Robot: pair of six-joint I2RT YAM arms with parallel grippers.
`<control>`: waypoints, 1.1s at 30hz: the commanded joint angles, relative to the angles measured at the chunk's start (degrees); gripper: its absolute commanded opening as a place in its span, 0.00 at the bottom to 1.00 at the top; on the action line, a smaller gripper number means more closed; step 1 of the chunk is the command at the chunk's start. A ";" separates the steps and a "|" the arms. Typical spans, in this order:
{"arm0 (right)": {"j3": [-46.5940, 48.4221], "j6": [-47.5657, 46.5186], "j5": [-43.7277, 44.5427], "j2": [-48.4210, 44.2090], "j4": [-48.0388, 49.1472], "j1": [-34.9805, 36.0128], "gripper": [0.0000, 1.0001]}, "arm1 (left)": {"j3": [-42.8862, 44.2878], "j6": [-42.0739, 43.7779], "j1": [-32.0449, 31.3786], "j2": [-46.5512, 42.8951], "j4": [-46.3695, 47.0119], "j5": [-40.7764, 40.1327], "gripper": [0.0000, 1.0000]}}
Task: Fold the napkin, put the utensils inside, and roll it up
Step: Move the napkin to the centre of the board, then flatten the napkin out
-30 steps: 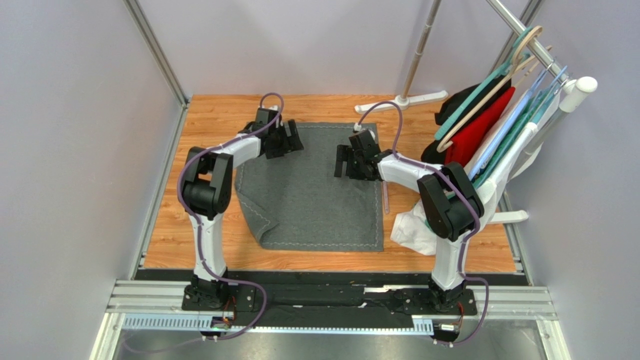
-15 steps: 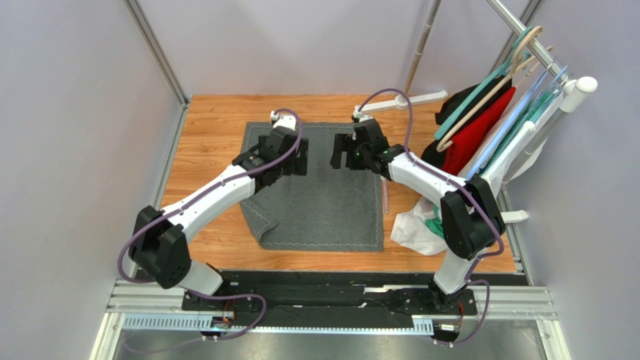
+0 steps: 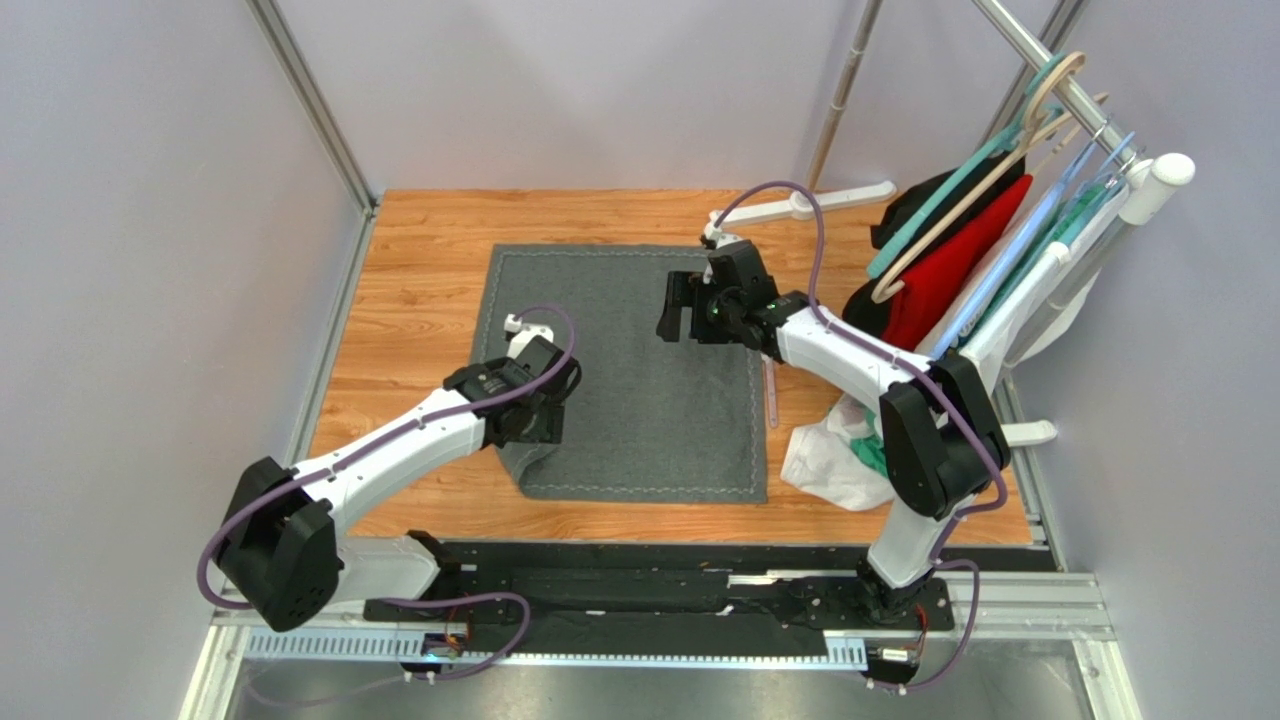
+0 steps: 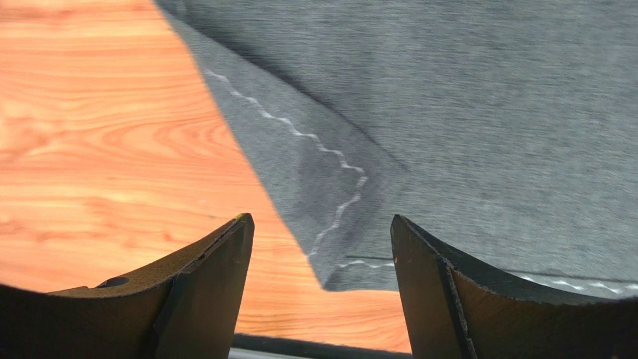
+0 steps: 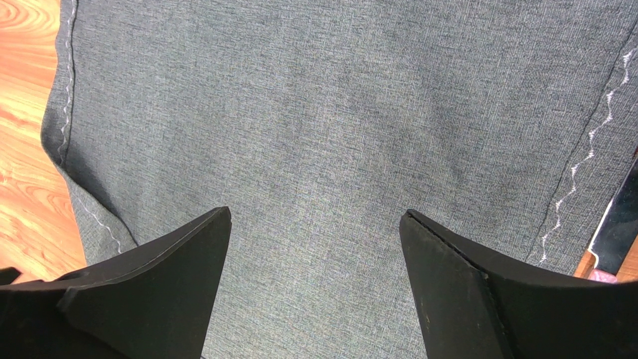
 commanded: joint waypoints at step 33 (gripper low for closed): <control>-5.96 0.39 2.67 -6.76 1.58 0.85 0.88 | -4.59 0.43 -0.59 12.06 15.49 7.52 0.54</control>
